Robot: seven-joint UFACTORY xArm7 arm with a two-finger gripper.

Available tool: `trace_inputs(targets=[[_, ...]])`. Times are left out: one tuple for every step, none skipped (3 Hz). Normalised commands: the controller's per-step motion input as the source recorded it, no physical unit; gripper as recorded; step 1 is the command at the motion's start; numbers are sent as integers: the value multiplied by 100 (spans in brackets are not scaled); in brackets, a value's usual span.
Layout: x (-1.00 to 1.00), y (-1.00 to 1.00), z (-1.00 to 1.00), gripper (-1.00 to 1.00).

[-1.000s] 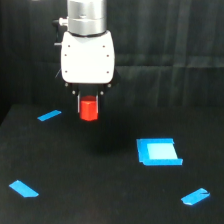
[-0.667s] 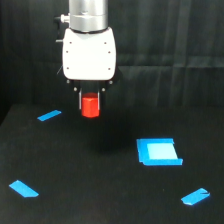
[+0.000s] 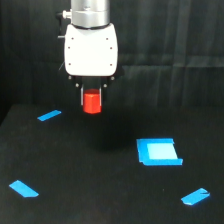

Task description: Pick up the red object from the table

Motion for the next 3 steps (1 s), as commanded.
trace_inputs(targets=[[1, -1, 9, -100], [2, 17, 12, -93], [-1, 2, 9, -100]])
